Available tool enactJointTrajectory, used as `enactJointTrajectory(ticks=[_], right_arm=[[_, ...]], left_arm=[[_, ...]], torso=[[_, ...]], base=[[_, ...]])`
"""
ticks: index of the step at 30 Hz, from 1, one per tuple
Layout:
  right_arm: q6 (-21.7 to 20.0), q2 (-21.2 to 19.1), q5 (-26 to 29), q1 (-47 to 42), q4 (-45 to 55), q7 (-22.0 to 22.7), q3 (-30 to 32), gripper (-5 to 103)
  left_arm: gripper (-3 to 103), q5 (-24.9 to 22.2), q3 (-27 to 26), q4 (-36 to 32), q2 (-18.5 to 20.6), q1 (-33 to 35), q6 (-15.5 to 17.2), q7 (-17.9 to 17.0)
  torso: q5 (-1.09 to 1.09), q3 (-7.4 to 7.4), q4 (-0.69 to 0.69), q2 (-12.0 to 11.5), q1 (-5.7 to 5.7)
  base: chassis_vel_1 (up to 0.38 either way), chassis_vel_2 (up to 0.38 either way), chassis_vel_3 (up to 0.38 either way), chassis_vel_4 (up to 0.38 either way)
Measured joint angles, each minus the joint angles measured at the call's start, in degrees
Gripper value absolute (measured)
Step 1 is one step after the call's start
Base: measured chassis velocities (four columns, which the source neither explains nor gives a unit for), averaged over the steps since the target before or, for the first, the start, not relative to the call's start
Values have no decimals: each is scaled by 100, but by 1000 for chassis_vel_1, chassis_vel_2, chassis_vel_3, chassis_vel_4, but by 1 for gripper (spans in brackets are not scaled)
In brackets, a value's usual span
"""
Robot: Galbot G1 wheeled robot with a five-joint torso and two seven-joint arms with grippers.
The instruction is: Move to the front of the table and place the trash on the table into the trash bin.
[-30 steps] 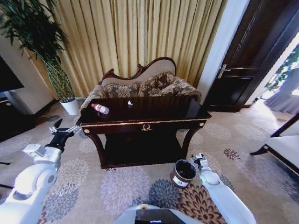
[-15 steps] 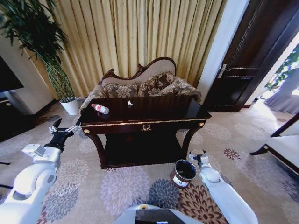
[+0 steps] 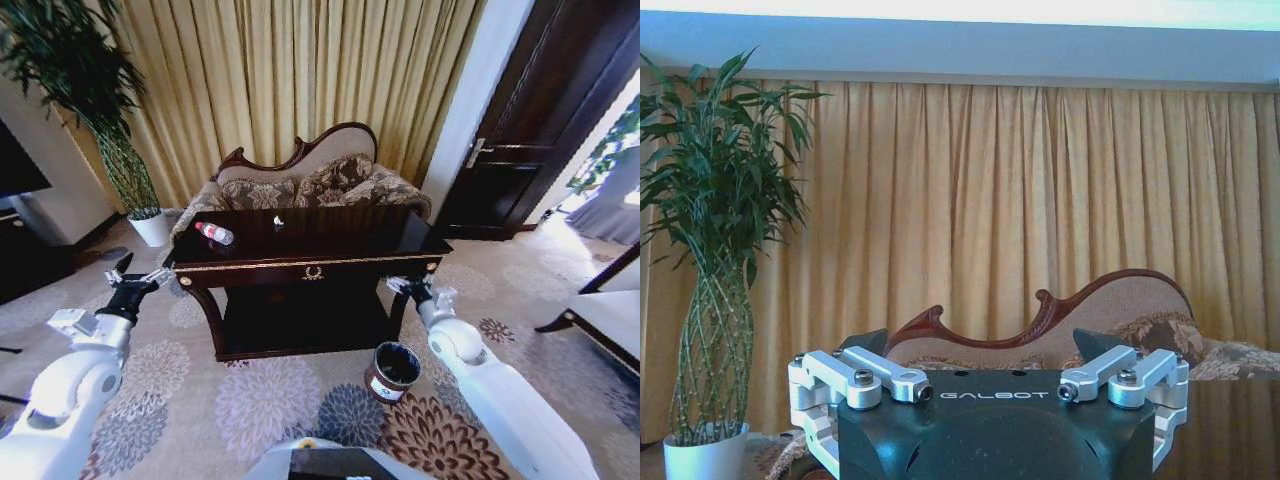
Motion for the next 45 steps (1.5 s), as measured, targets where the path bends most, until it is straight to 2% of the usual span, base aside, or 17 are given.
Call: enactJointTrajectory(ticks=[7,13,45], right_arm=[[-88,-223,268,37,620,187,-219,100],[36,-211,262,11,481,88,-216,100],[97,-106,98,60,232,-209,-299,100]], left_arm=[[100,11,31,-78,-9,-8,0,4],[100,38,54,-148,-24,9,3,2],[100,99,187,-146,-15,-46,28,-24]], torso=[[0,0,-1,0,0],[1,0,-1,0,0],[1,0,-1,0,0]], base=[[0,0,0,0],[0,0,0,0],[-59,57,57,-61]])
